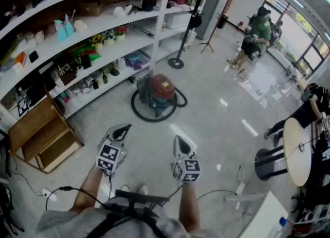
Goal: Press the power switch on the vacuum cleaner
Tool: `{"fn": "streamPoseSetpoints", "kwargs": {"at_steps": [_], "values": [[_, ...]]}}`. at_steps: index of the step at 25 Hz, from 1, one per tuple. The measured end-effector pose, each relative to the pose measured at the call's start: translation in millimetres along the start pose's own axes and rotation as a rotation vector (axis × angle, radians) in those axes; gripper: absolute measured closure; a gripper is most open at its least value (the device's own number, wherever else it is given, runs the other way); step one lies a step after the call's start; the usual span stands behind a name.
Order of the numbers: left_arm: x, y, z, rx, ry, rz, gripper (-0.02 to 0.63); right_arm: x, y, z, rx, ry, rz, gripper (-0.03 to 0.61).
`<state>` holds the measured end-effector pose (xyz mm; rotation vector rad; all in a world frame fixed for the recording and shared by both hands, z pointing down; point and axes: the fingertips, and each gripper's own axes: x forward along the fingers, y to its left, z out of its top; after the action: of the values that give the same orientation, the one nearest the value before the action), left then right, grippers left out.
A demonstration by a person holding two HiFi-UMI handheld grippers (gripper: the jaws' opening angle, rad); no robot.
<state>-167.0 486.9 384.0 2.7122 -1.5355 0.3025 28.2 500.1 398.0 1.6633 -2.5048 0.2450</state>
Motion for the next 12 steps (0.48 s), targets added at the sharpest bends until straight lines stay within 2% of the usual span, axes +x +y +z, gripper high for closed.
{"fn": "streamPoseSetpoints", "kwargs": {"at_steps": [12], "values": [[23.6,-27.8,2.4,-0.008,0.008,-0.016,0.607,-10.8,-38.8,-8.9,0.039,0.016,-0.020,0.566]]}}
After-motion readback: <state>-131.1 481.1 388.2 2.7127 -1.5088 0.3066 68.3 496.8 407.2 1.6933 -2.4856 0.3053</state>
